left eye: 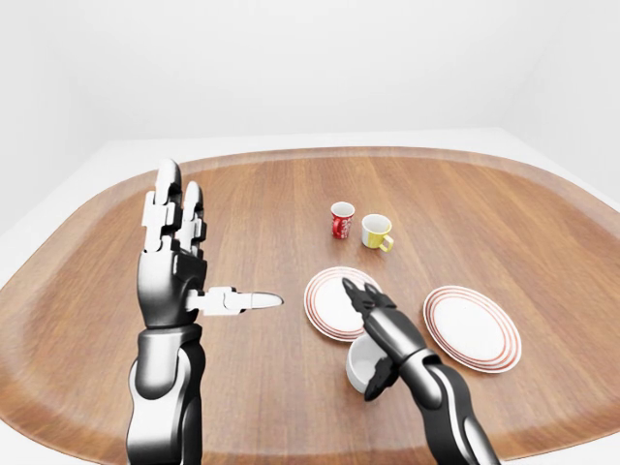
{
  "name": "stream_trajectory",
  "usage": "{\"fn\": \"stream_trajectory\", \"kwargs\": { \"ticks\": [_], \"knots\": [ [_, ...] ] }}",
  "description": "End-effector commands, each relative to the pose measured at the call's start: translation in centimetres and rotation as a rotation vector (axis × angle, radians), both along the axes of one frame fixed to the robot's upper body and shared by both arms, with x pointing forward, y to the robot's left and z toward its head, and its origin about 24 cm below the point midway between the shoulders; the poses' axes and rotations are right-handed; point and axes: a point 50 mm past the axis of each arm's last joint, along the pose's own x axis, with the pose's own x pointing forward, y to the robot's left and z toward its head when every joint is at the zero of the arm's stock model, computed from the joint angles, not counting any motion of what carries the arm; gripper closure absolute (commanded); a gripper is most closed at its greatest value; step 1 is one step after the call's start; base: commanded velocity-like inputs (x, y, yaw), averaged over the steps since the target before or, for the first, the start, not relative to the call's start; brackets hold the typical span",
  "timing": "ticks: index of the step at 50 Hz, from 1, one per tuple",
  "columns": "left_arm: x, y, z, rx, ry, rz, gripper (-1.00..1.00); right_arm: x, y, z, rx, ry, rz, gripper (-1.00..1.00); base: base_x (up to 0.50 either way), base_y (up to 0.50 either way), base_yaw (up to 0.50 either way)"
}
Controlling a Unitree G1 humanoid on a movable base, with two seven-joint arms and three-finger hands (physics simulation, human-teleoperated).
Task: Put the white mug on the left plate.
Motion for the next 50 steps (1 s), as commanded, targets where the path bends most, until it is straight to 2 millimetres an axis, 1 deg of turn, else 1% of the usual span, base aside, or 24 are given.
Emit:
{"fn": "stream_trajectory", "kwargs": {
  "ticks": [1,5,8,11,14,17,23,25,26,29,37,42,50],
  "knots": [
    [0.0,0.0,0.0,0.0,0.0,0.0,-1.0,0.8,0.2,-0.4,-0.04,0.007,0.013,-1.0,0.0,0.0,0.0],
    [-0.1,0.0,0.0,0.0,0.0,0.0,-1.0,1.2,0.2,-0.4,-0.049,0.007,0.014,-1.0,0.0,0.0,0.0],
    [-0.1,0.0,0.1,0.0,-0.004,0.001,-1.0,1.6,0.4,-0.2,-0.065,-0.026,0.007,-1.0,0.0,0.0,0.0],
    [-0.1,0.0,0.0,0.0,0.0,0.0,-1.0,1.5,0.7,-0.3,-0.076,-0.043,0.015,-1.0,0.0,0.0,0.0],
    [-0.1,0.0,0.0,0.0,0.0,0.0,-1.0,1.2,1.4,-1.1,-0.071,-0.031,0.029,-1.0,0.0,0.0,0.0],
    [-0.1,0.0,0.0,0.0,-0.002,0.001,-1.0,1.0,1.8,-1.1,-0.068,-0.03,0.039,-1.0,0.0,0.0,0.0],
    [-0.1,0.0,-0.1,0.0,0.002,0.0,-1.0,0.7,2.1,-1.4,-0.076,-0.029,0.052,-1.0,0.0,0.0,0.0],
    [0.0,0.0,-0.1,0.0,0.003,0.0,-1.0,0.6,2.2,-1.4,-0.076,-0.028,0.055,-1.0,0.0,0.0,0.0],
    [-0.1,0.1,0.3,0.0,-0.013,0.001,-1.0,0.6,2.2,-1.4,-0.076,-0.029,0.056,-1.0,0.0,0.0,0.0],
    [0.0,0.0,-0.1,-0.001,0.004,0.001,-1.0,0.5,2.1,-1.6,-0.082,-0.028,0.057,-1.0,0.0,0.0,0.0],
    [0.0,0.0,-0.1,0.0,0.004,0.0,-1.0,0.2,2.4,-2.0,-0.098,-0.028,0.065,-1.0,0.0,0.0,0.0],
    [0.0,0.0,0.0,-0.001,0.002,0.001,-1.0,-0.3,2.7,-2.5,-0.1,-0.015,0.08,-1.0,0.0,0.0,0.0],
    [0.0,0.0,0.0,0.0,0.001,0.0,-1.0,-0.3,2.4,-3.3,-0.109,0.005,0.073,-1.0,0.0,0.0,0.0]
  ]
}}
